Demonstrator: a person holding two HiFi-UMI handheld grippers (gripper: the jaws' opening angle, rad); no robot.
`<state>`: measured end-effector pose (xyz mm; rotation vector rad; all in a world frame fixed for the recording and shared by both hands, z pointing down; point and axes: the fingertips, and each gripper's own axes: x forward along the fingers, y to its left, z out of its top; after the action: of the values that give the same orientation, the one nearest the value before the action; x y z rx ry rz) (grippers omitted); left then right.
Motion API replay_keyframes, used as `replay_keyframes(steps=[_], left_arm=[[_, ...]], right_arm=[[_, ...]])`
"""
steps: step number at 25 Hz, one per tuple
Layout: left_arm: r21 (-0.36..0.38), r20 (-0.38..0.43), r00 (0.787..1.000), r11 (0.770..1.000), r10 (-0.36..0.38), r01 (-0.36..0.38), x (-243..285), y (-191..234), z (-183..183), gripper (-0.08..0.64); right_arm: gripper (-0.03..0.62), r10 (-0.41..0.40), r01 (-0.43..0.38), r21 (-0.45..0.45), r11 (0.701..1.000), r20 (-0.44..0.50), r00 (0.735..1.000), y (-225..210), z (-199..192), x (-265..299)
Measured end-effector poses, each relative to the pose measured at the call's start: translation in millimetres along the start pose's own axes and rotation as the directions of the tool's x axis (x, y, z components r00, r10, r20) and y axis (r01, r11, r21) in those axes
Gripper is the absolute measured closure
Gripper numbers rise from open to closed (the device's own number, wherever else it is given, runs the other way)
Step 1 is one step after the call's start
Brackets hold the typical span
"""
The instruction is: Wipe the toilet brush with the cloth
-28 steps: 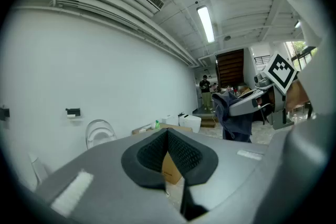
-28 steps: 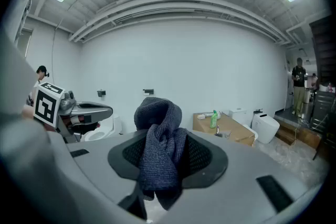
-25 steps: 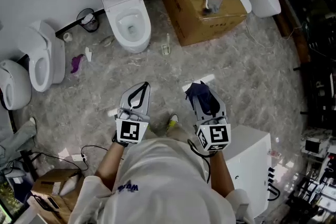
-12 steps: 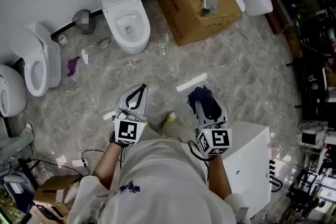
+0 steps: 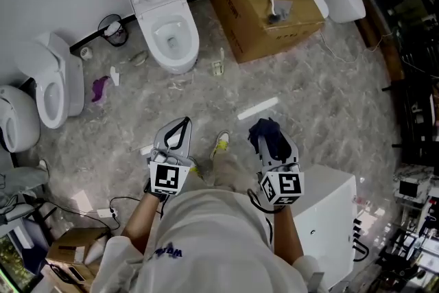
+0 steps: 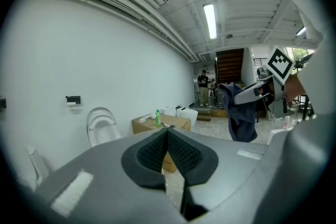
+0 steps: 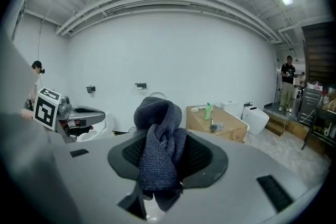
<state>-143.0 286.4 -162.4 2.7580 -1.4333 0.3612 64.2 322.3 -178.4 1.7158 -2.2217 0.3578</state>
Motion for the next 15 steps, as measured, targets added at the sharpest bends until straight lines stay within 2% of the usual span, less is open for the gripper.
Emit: replay_keyframes(steps=[4,8,12,15], left_arm=[[0.032,-0.081,0.997,0.999,0.005,-0.003,32.6,1.0,-8.4,0.558],[0.042,-0.125,0.992,0.999,0.023,-0.018,72.3,0.6,-3.0,0.558],[0.058,-0.129,0.991,0.998,0.028,-0.021,110.9,-6.8,12.3,0.558],[0.042,-0.118,0.992,0.998,0.046,-0.042,135.2,-11.2,19.2,0.558]], right_arm=[[0.431,0.033,-0.033,0.028,0.999,-0.009,0.999,-28.4,-7.7,32.9],[0.431,0.055,-0.053,0.058,0.997,-0.028,0.998,-73.0,-8.6,63.3],[0.431,0.071,-0.067,0.078,0.995,-0.057,0.996,-116.3,-14.6,90.1],[0.431,0.091,-0.084,0.087,0.993,-0.081,0.993,-139.3,-19.4,110.3]])
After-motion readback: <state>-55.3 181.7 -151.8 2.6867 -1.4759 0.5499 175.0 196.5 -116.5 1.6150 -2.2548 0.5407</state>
